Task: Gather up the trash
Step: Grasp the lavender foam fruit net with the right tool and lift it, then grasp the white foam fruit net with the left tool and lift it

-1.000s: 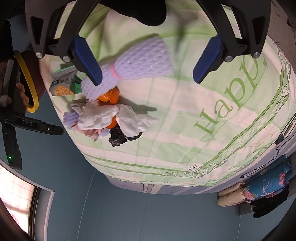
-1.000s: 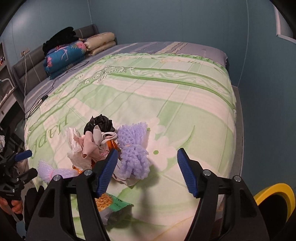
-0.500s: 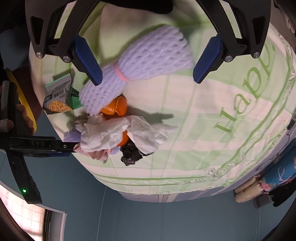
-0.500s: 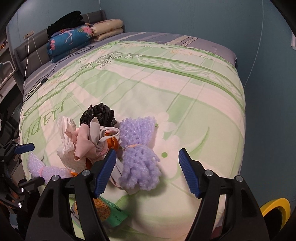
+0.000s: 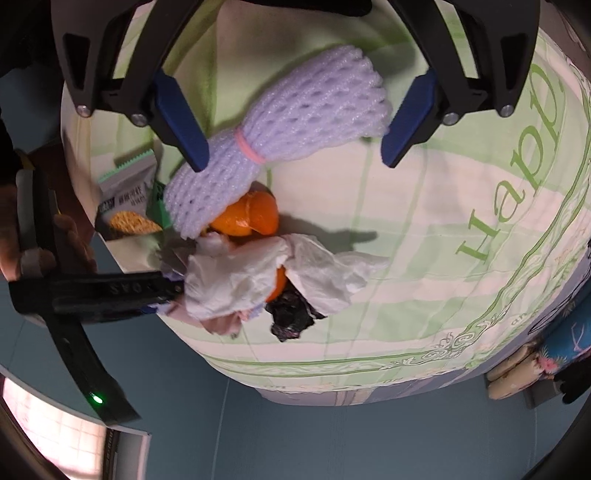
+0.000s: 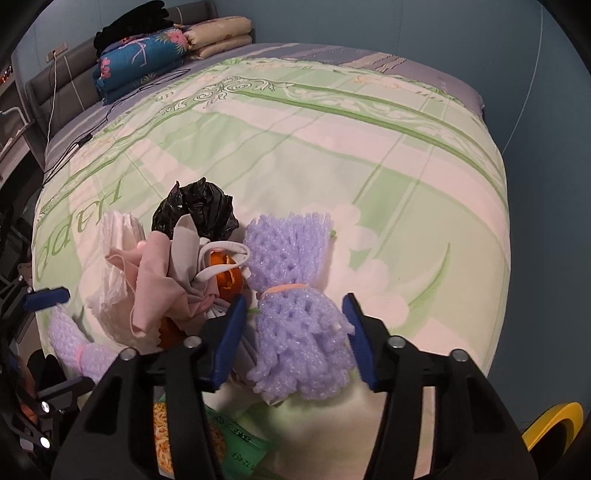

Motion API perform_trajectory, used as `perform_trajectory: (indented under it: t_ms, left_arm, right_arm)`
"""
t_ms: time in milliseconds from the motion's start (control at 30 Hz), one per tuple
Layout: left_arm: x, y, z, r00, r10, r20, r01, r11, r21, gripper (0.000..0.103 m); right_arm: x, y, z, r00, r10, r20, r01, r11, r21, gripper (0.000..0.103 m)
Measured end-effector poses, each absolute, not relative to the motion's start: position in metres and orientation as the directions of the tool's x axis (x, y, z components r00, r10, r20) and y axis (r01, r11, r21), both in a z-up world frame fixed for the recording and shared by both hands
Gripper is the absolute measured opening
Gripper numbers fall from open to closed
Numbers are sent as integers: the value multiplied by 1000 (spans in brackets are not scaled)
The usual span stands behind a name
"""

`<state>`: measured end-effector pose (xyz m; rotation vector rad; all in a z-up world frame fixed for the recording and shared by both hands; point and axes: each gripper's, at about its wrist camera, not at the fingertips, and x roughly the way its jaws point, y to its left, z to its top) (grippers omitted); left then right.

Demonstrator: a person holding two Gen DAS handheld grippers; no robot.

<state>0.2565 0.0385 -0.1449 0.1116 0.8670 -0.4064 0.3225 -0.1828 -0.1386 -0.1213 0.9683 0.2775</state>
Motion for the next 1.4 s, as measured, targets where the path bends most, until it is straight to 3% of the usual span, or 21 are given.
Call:
perform_trajectory:
  t_ms: [100,233,367,400,567,600,633,700,867,900,1000,1100,1267,1400]
  left_arm:
    - [252,34,-144,574,-302,-761,412,910,-50,80]
    - [247,28,-143,567,-310,-763,439,898,-38,68]
    - [242,23,-144,573,-301,-762,449,893,-15,57]
    - [242,23,-143,569,-309,-762,454,891,-22,48]
    - [239,26,-137,569,-316,-759,448,893,-36,36]
    - [239,28,-136,570,-316,-759,442,896,-42,31]
    - [239,30,-135,570,-319,-757,436,898,-50,18]
    - [240,37,-132,570,-327,-754,416,906,-79,14]
    - [235,37,-133,572,-310,-759,415,908,-58,19]
    - [234,36,-132,569,-318,-759,423,904,-62,25]
    - [227,33,-125,592,-319,-740,459,888,-16,67]
    - [223,30,-122,569,-360,-740,512,858,-23,68]
    - [232,12,-134,545,-308,-780,541,840,46,68]
    - [236,-3,-145,541,-269,-797,550,830,94,50]
  right_arm:
    - [323,-183,-140,530,173,-830,-279,960,22,34]
    - [322,-180,-141,528,166,-833,-284,959,11,29]
    - [319,-176,-139,536,163,-828,-290,957,1,27]
    - [318,-176,-138,540,164,-826,-291,957,0,26]
    - [310,-174,-128,554,183,-812,-304,953,7,26]
    - [308,-173,-126,556,187,-810,-307,952,9,26]
    - [306,-172,-123,558,193,-807,-313,950,11,25]
    - [301,-170,-120,559,207,-803,-325,946,17,25]
    - [293,-165,-114,561,220,-798,-335,942,24,25]
    - [292,-165,-113,562,221,-797,-335,942,25,25]
    - [289,-165,-110,565,225,-794,-338,941,27,25]
    - [287,-166,-109,566,227,-793,-337,941,29,26]
    - [290,-168,-113,556,228,-799,-330,943,40,26]
    - [291,-166,-114,553,232,-800,-335,941,42,26]
